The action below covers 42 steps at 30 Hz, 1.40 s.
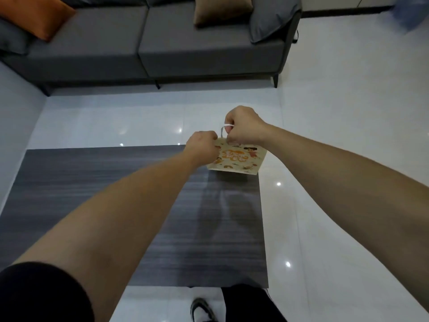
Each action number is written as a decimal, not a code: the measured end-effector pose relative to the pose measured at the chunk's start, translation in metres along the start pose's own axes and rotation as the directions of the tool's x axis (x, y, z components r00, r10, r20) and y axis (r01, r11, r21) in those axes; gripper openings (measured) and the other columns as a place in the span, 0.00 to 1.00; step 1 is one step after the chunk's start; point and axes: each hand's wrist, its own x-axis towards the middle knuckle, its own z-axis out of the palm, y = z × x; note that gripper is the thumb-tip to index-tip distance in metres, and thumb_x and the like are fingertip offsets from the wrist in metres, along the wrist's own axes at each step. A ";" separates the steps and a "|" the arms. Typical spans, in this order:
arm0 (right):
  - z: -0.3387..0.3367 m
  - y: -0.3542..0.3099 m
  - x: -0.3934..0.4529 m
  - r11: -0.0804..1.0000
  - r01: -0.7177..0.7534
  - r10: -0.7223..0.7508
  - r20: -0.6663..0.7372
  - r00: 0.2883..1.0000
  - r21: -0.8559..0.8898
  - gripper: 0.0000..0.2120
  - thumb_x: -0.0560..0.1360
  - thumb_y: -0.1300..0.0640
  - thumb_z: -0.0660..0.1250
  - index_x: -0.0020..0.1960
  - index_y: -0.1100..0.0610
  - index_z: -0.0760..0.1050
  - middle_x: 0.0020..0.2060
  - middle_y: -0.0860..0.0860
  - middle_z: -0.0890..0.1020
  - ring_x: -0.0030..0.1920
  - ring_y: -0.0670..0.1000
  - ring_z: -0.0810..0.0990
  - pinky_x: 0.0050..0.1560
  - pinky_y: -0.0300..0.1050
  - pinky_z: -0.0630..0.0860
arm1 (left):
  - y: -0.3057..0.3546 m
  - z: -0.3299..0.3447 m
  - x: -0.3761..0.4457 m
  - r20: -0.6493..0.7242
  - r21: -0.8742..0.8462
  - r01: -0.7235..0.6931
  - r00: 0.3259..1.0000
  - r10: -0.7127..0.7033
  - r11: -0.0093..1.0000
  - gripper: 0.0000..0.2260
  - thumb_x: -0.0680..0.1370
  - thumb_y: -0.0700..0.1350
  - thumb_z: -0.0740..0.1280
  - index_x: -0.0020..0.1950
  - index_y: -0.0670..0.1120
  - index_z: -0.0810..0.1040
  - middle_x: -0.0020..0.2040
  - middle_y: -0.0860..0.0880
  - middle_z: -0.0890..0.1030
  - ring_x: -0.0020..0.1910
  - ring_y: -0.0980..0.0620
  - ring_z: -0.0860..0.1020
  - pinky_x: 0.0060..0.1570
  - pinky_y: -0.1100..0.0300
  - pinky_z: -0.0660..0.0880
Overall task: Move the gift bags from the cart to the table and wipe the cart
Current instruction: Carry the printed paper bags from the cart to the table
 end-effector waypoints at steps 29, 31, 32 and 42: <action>0.003 0.025 -0.075 0.956 -0.262 0.286 -0.207 0.936 0.135 0.31 0.73 0.57 0.72 0.75 0.49 0.70 0.68 0.53 0.77 0.66 0.57 0.76 0.62 0.52 0.77 | 0.011 -0.026 -0.038 0.070 0.021 -0.182 0.981 0.180 0.983 0.21 0.79 0.42 0.64 0.73 0.48 0.72 0.70 0.45 0.75 0.67 0.45 0.73 0.60 0.56 0.74; 0.001 0.009 -0.096 0.951 -0.284 0.307 -0.257 0.917 0.122 0.31 0.74 0.57 0.72 0.75 0.49 0.69 0.68 0.52 0.77 0.66 0.56 0.75 0.62 0.53 0.77 | 0.016 -0.039 -0.049 0.052 0.029 -0.245 0.969 0.243 0.969 0.23 0.79 0.43 0.65 0.75 0.49 0.71 0.70 0.45 0.74 0.66 0.45 0.74 0.60 0.54 0.75; 0.000 0.002 -0.108 0.948 -0.297 0.318 -0.286 0.904 0.115 0.31 0.73 0.56 0.72 0.75 0.50 0.69 0.69 0.52 0.77 0.68 0.56 0.74 0.63 0.53 0.76 | 0.018 -0.047 -0.055 0.042 0.045 -0.285 0.958 0.283 0.957 0.23 0.79 0.44 0.65 0.75 0.49 0.70 0.70 0.45 0.74 0.66 0.45 0.74 0.57 0.54 0.75; 0.010 -0.050 -0.249 0.861 -0.487 0.489 -0.508 0.709 0.148 0.34 0.71 0.55 0.70 0.76 0.47 0.67 0.71 0.51 0.73 0.70 0.57 0.71 0.65 0.53 0.73 | 0.051 -0.091 -0.134 0.016 0.177 -0.645 0.757 0.653 0.743 0.24 0.79 0.47 0.66 0.76 0.47 0.68 0.72 0.43 0.71 0.68 0.43 0.72 0.60 0.53 0.72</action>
